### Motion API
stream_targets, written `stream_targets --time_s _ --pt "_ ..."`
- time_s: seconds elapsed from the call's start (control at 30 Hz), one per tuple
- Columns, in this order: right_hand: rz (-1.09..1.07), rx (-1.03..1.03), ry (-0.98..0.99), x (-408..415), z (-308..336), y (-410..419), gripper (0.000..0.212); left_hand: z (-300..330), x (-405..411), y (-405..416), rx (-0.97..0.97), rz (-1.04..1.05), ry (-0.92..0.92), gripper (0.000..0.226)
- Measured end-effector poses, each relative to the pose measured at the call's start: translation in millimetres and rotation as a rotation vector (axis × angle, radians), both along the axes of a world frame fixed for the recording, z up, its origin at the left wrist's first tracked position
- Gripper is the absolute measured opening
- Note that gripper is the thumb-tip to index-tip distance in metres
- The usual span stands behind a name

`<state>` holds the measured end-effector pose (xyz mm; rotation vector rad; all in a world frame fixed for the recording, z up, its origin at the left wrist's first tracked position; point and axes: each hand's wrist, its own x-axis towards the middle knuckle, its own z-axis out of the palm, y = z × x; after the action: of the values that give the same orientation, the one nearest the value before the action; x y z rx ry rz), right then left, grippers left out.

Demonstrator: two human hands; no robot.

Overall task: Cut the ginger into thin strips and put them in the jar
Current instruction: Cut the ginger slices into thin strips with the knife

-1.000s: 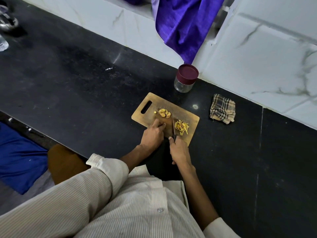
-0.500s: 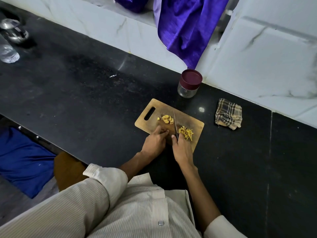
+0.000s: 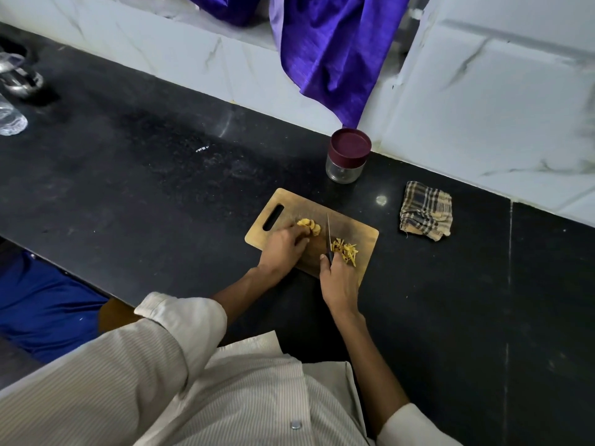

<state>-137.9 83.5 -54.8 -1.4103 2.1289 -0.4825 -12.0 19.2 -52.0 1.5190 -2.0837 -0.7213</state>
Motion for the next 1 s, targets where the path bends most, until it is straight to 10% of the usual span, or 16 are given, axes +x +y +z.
stream_targets --time_s 0.5,1.0 --pt "0.001 -0.007 -0.032 0 3 0 0.030 6 -15 -42 0.138 0.121 -0.107 0.022" --pt "0.013 0.008 -0.040 -1 8 3 0.030 25 5 -52 0.437 0.376 0.507 0.011"
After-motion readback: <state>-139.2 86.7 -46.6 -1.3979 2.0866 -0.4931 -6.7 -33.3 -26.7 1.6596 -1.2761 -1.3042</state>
